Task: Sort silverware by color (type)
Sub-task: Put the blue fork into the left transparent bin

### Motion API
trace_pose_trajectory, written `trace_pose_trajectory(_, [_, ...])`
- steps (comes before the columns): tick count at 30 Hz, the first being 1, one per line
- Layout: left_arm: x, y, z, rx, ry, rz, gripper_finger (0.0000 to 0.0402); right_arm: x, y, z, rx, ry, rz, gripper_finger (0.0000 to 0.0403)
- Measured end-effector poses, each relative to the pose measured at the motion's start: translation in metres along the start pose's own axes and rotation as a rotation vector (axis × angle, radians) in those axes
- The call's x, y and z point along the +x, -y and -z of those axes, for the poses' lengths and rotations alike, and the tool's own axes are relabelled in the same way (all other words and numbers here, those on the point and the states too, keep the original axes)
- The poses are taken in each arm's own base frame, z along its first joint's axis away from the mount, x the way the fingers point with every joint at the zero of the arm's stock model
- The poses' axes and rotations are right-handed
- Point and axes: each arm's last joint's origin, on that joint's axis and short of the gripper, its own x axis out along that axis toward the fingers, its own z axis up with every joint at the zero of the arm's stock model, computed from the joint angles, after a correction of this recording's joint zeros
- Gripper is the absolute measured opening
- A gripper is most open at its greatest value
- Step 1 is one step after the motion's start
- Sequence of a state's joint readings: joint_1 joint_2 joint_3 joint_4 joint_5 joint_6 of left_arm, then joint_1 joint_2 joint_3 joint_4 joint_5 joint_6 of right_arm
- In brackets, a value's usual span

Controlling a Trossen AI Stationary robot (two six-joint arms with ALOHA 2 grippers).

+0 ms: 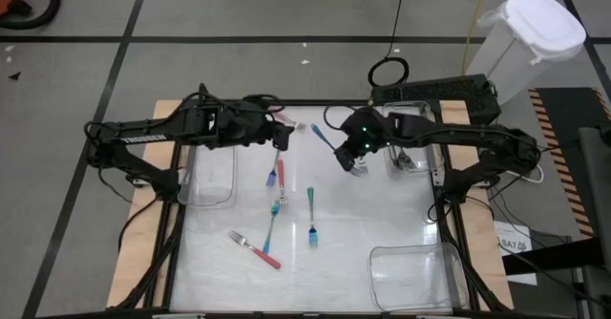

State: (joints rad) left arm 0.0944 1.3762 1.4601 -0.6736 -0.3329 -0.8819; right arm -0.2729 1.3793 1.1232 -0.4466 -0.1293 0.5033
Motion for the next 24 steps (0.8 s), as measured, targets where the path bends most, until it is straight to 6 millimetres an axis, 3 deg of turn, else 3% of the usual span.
trace_pose_trajectory(7, [0.002,-0.001,-0.008,-0.132,0.031,0.027,0.0185,-0.01,-0.007,-0.01,0.051,0.073,-0.044,0.0008])
trace_pose_trajectory(17, [0.009,-0.019,-0.031,-0.267,0.087,-0.004,0.0185,-0.037,-0.029,-0.05,0.002,0.227,-0.025,0.0008])
trace_pose_trajectory(24, [0.012,-0.027,-0.057,-0.319,0.183,0.084,0.0185,-0.044,-0.024,-0.06,0.038,0.266,0.001,0.0008])
